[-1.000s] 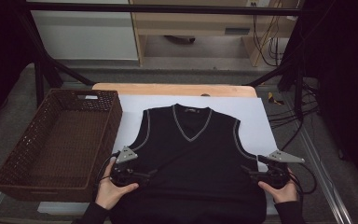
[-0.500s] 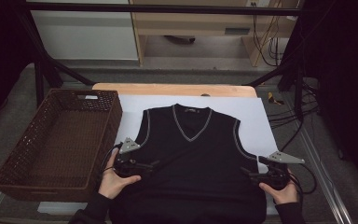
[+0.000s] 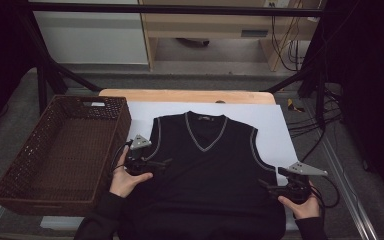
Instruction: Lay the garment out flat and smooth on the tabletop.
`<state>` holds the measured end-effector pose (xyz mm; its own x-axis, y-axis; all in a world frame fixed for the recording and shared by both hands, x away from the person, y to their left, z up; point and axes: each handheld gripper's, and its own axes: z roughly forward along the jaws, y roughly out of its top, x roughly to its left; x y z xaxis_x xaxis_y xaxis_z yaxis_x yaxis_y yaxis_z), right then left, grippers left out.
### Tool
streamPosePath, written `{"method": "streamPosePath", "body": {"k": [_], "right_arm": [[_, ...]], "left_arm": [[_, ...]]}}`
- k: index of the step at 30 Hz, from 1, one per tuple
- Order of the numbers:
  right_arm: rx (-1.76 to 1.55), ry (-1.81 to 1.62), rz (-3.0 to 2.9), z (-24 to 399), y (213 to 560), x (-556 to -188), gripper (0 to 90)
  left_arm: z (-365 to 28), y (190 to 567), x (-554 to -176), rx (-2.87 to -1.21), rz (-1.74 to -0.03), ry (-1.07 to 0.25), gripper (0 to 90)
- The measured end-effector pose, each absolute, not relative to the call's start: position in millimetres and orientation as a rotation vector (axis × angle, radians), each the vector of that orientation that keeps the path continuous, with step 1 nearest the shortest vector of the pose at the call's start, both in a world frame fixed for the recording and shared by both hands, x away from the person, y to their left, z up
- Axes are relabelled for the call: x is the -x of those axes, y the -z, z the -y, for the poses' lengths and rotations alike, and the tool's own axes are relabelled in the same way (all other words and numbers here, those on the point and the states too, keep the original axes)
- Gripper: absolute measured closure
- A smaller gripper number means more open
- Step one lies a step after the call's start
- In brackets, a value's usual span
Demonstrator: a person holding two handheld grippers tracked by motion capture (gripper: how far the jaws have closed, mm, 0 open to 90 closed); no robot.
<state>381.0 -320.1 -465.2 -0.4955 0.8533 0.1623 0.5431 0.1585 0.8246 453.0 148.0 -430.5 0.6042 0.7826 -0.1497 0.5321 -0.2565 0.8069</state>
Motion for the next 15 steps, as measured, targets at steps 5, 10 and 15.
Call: {"method": "streamPosePath", "body": {"k": [5,10,15], "right_arm": [[-1.340,-1.264,-2.097,320,465,-381,3.3],[-1.336,-1.259,-2.100,320,465,-381,2.9],[-1.341,-1.262,-2.098,321,465,-380,2.8]], "left_arm": [[-146,427,-463,-1.925,-1.063,-0.371,2.8],[-142,424,-473,-1.912,-1.082,-0.382,2.8],[-137,424,-481,-1.918,-1.096,-0.391,3.1]]}}
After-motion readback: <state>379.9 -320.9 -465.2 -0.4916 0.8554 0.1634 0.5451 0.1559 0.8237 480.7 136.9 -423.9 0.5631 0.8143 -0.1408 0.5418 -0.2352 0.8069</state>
